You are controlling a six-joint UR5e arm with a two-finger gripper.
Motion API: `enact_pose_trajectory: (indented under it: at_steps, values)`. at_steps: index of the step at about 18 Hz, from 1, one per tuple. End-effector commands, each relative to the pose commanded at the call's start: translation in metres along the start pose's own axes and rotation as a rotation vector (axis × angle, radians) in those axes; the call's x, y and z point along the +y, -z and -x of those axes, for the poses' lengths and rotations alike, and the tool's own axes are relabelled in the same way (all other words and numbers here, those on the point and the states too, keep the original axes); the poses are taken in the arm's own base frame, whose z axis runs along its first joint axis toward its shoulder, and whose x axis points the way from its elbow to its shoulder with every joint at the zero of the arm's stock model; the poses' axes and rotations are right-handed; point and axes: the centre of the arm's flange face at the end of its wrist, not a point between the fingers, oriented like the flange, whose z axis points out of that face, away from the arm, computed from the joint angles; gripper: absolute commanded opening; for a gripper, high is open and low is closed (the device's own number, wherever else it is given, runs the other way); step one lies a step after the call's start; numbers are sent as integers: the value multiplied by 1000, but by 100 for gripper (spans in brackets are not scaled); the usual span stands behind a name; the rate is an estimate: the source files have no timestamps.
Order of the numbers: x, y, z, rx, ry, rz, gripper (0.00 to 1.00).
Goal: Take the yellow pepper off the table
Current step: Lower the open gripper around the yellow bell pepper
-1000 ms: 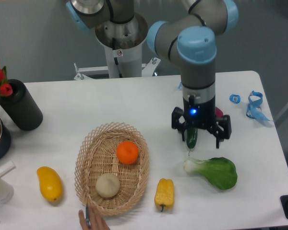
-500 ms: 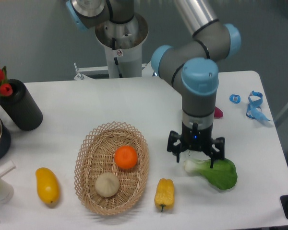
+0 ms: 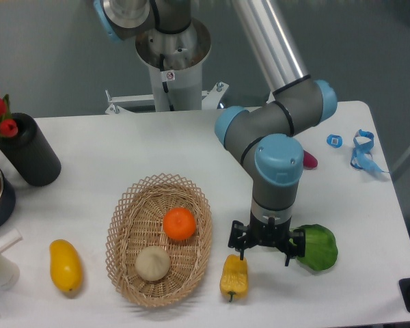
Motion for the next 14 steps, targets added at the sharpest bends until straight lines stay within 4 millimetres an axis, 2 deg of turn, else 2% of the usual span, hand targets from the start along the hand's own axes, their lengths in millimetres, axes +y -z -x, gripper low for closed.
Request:
enact_pose_trajectory:
  at_steps: [2,7,11,14]
  values:
    - [-6,-1,-4,7,-6,-10,100]
    - [-19,-20,-13,29,28,-10,100]
    - [-21,-36,-24,45,31,6,100]
    - [-23,-37,-31,48,24,9,100]
